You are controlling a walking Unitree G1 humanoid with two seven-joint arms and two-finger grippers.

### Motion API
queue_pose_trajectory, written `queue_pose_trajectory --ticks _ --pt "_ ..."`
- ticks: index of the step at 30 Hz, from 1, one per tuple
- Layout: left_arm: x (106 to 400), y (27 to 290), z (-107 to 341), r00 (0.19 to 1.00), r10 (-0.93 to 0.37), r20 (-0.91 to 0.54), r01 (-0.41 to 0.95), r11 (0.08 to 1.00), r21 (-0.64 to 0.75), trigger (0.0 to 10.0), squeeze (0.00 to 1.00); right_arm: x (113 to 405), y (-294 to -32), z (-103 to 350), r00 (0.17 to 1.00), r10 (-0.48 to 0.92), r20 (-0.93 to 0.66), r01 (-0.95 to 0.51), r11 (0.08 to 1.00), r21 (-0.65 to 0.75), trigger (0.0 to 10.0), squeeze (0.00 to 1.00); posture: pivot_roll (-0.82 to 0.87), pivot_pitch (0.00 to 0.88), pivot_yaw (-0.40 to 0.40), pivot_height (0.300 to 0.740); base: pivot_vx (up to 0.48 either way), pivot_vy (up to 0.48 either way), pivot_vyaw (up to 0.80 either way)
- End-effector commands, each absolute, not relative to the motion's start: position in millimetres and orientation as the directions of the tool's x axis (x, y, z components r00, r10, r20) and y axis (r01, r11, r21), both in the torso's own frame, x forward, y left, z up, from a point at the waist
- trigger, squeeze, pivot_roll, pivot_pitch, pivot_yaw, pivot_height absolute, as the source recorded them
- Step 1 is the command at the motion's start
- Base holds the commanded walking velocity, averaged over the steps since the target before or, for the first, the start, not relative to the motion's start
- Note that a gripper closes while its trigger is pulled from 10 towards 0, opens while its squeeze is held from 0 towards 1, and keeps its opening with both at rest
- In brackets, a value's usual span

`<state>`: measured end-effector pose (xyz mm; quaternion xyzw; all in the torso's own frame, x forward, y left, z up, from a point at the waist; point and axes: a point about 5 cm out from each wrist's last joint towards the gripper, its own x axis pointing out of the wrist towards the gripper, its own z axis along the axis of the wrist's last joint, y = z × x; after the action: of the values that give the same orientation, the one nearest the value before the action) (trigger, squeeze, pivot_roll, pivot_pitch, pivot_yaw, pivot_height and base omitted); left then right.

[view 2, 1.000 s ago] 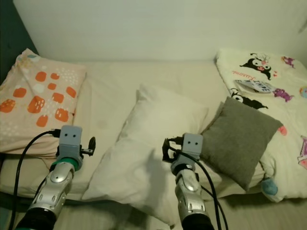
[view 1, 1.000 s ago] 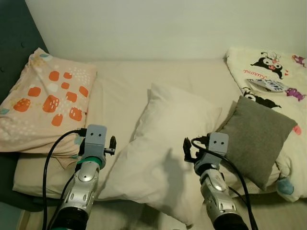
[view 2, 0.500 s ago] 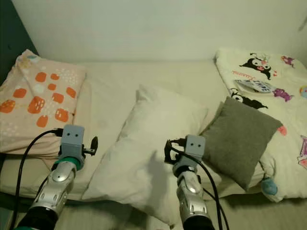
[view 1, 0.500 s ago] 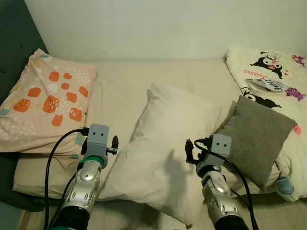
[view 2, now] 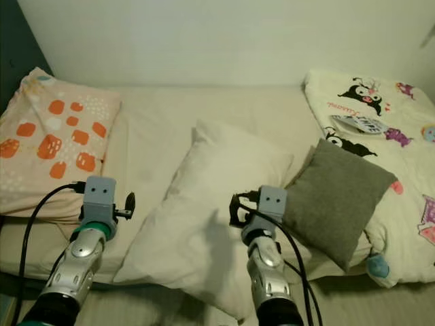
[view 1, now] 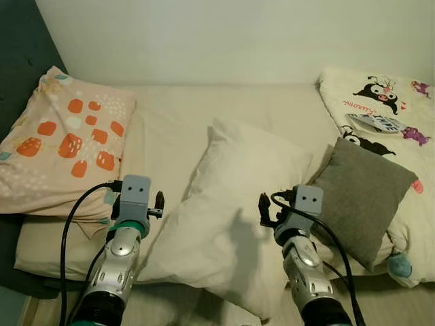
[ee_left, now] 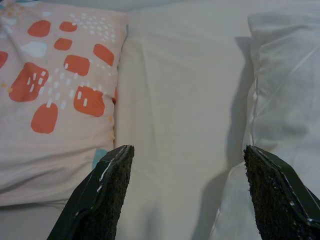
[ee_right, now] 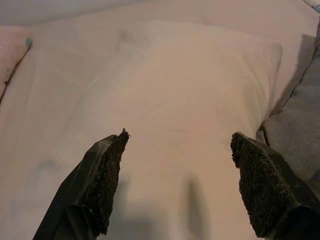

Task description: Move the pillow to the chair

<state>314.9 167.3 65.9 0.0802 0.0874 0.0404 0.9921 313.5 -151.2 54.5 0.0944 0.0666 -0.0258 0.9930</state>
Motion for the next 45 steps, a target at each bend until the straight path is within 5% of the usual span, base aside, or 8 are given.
queue_pose_trajectory --ticks 1,12,45 --pt "312 168 62 0.978 0.093 -0.185 -0.063 0.984 0.166 10.0 0.0 309 -154 45 0.981 -0.062 -0.185 0.097 0.978 0.185 10.0 0.0 -0.01 0.028 0.049 0.74 0.0 0.0 0.0" --pt "316 171 67 0.98 0.081 -0.182 -0.047 0.982 0.182 10.0 0.0 309 -145 47 0.983 -0.07 -0.167 0.107 0.968 0.226 10.0 0.0 0.04 0.029 0.094 0.74 0.0 0.0 0.0" --pt "317 169 69 0.983 0.048 -0.177 -0.009 0.976 0.219 10.0 0.0 307 -139 41 0.984 -0.067 -0.166 0.107 0.962 0.251 10.0 0.0 0.09 0.028 0.07 0.613 0.0 0.0 0.0"
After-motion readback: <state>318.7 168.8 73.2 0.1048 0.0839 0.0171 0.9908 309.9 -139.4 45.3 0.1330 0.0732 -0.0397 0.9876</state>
